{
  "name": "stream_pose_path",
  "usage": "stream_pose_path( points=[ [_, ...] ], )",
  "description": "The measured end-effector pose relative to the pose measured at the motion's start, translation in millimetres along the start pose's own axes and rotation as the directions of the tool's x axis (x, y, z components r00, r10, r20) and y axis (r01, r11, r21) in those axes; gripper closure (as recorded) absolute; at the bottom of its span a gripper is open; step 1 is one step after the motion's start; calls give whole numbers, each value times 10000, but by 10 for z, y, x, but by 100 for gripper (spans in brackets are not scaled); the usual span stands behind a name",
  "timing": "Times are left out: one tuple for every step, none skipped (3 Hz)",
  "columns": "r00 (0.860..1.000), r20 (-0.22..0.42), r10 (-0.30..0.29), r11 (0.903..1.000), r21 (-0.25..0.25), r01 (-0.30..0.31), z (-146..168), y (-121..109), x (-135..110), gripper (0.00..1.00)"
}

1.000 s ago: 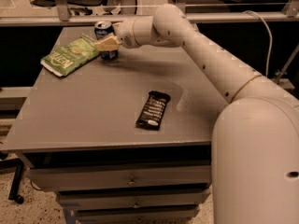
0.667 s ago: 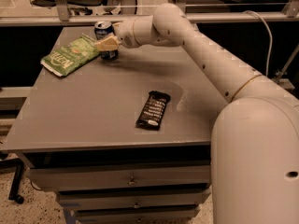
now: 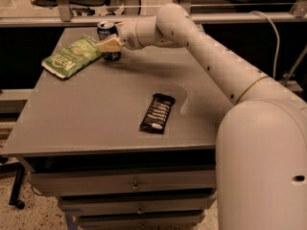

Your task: Move pepsi can near green jalapeno chip bag

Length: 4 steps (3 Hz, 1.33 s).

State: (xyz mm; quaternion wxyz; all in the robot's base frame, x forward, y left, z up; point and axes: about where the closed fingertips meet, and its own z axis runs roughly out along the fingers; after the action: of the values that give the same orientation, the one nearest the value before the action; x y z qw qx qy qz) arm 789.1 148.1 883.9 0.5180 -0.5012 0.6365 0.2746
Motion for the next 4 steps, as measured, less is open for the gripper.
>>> stream_pose_path(
  points=[
    [9999, -16, 106, 9999, -85, -106, 18, 46, 54, 0],
    [9998, 76, 182, 9998, -90, -181, -36, 59, 65, 0],
    [9991, 189, 390, 9989, 256, -395, -326, -65, 140, 0],
    [9951, 680, 722, 9946, 690, -769, -853, -339, 248, 0]
  ],
)
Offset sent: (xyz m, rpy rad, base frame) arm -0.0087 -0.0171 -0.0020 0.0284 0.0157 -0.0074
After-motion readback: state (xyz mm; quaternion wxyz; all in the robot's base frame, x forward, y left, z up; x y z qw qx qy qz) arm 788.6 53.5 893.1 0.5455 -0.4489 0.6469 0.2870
